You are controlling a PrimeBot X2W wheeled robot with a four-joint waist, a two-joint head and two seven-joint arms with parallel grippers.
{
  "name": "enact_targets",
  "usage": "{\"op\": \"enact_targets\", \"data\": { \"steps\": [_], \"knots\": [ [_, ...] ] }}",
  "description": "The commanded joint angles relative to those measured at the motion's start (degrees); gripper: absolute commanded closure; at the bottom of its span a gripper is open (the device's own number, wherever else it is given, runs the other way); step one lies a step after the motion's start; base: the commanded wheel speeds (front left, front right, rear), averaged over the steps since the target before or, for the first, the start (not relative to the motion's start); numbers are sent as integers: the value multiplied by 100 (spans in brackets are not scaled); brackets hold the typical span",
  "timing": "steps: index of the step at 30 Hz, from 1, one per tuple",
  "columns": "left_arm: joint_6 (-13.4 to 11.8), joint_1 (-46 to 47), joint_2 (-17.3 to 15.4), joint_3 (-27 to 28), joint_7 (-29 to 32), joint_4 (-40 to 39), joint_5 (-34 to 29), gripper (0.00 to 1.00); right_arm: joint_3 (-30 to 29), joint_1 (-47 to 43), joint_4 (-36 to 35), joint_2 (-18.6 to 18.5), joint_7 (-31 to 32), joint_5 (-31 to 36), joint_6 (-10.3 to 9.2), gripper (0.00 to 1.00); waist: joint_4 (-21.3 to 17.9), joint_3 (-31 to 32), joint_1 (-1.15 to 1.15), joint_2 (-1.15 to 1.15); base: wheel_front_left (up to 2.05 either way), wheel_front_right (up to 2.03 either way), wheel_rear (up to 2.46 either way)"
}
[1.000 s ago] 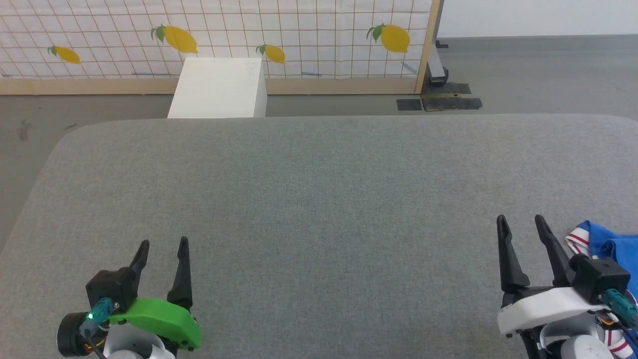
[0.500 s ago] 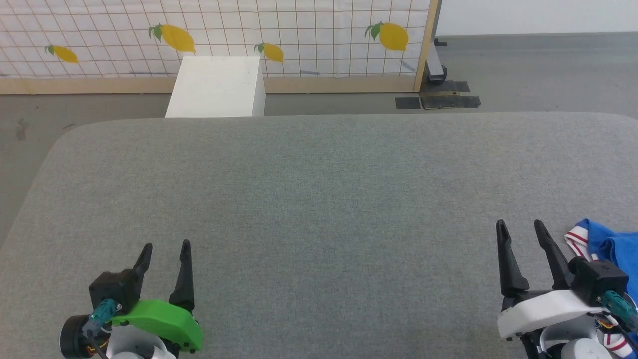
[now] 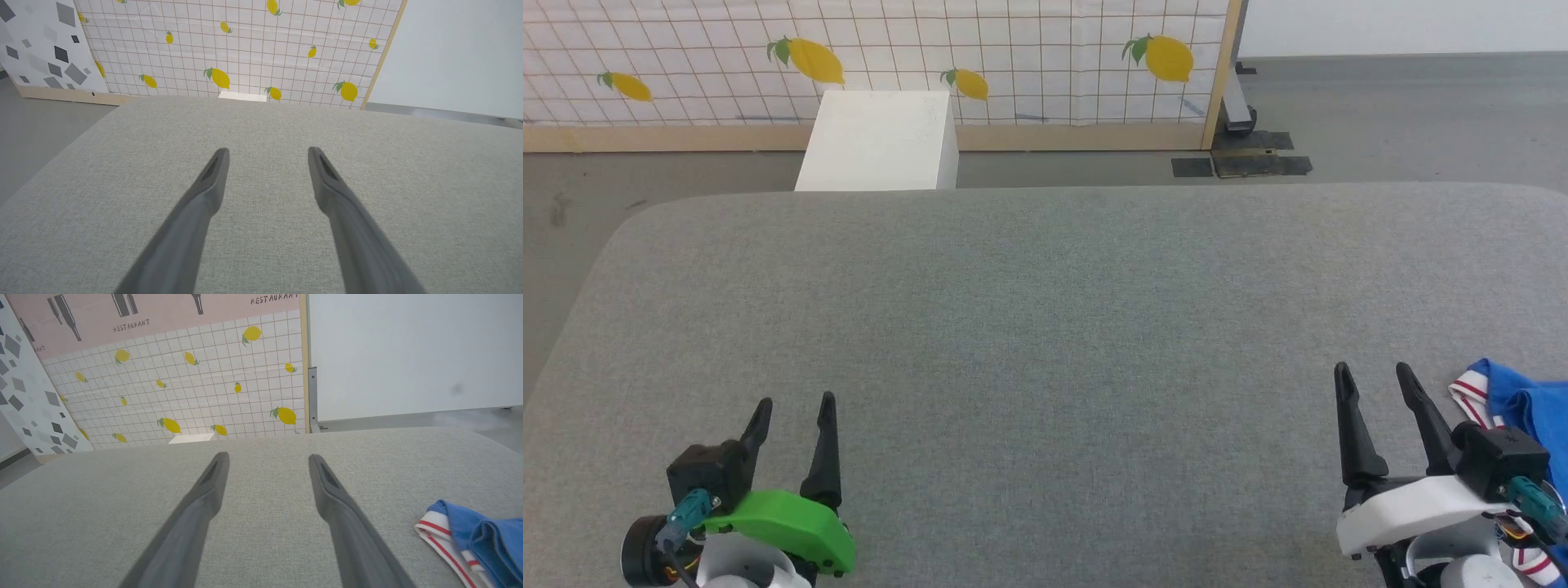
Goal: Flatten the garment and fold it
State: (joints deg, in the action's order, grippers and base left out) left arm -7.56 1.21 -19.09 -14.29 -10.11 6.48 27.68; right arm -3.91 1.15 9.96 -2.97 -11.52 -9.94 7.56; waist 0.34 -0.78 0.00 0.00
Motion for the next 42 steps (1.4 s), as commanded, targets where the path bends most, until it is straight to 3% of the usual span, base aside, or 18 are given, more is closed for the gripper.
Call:
{"op": "enact_targets", "data": {
  "steps": [1,26,27,42],
  "knots": [
    [-11,28,-33,-8,7,-23,39,0,8,-31,17,9,22,31,-8,0,-5,-1,0,0,0,0,0],
    [-53,40,-62,-72,15,-10,131,0,8,-18,52,9,46,32,-8,0,-28,14,0,0,0,0,0],
    [-11,1,-25,-75,2,-8,52,100,7,0,46,-1,43,0,0,100,-29,15,0,0,0,0,0],
    [63,-11,134,69,98,-69,-220,100,43,-11,-54,0,150,95,-1,100,-29,21,0,0,0,0,0]
  ]
}}
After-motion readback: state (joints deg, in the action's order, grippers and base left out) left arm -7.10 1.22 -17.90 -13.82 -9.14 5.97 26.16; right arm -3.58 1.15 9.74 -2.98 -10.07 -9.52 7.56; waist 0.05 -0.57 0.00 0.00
